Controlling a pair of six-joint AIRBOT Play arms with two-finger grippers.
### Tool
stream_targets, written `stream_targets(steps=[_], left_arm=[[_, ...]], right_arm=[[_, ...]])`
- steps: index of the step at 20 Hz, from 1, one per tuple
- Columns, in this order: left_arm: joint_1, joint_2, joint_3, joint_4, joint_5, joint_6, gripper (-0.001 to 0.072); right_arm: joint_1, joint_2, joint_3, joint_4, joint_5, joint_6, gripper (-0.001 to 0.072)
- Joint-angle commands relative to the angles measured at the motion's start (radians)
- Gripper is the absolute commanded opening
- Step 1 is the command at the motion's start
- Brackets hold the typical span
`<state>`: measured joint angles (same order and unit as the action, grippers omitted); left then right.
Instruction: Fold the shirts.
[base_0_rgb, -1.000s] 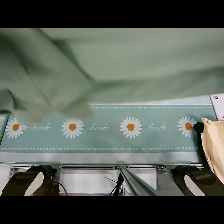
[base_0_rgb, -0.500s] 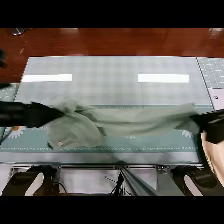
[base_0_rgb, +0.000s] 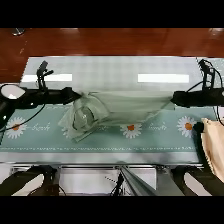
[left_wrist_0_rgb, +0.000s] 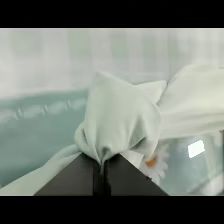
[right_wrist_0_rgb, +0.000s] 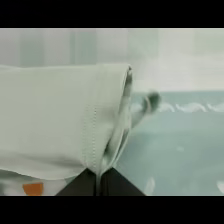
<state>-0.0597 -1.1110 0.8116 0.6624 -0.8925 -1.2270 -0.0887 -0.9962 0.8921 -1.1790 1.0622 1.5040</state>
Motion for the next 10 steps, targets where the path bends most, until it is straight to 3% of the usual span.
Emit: stream_targets(steps=[1,3,4,5,6,7,8,10], left_arm=[[-0.045,-0.200,0.146,-0.020,0.130,0.065,0.0023],[-0.075,-0.280,0.218,-0.020,0.153,0.064,0.0024],[-0.085,-0.310,0.244,-0.020,0.148,0.063,0.0068],[-0.088,-0.334,0.266,-0.019,0.123,0.063,0.0370],[-0.082,-0.346,0.283,-0.016,0.076,0.058,0.0693],[-0.061,-0.348,0.304,0.027,0.000,0.060,0.0709],[-0.029,-0.344,0.328,0.092,-0.087,0.041,0.0709],[0.072,-0.324,0.370,0.258,-0.279,-0.075,0.0708]], right_arm=[[-0.095,-0.278,0.107,0.322,-0.073,-0.161,0.0024],[-0.103,-0.398,0.189,0.454,-0.073,-0.187,0.0024],[-0.103,-0.444,0.223,0.501,-0.072,-0.187,0.0026],[-0.103,-0.484,0.255,0.543,-0.067,-0.186,0.0178],[-0.104,-0.512,0.284,0.568,-0.046,-0.187,0.0513],[-0.114,-0.531,0.322,0.568,-0.011,-0.189,0.0611],[-0.137,-0.537,0.365,0.568,0.032,-0.210,0.0611],[-0.211,-0.520,0.448,0.568,0.127,-0.242,0.0611]])
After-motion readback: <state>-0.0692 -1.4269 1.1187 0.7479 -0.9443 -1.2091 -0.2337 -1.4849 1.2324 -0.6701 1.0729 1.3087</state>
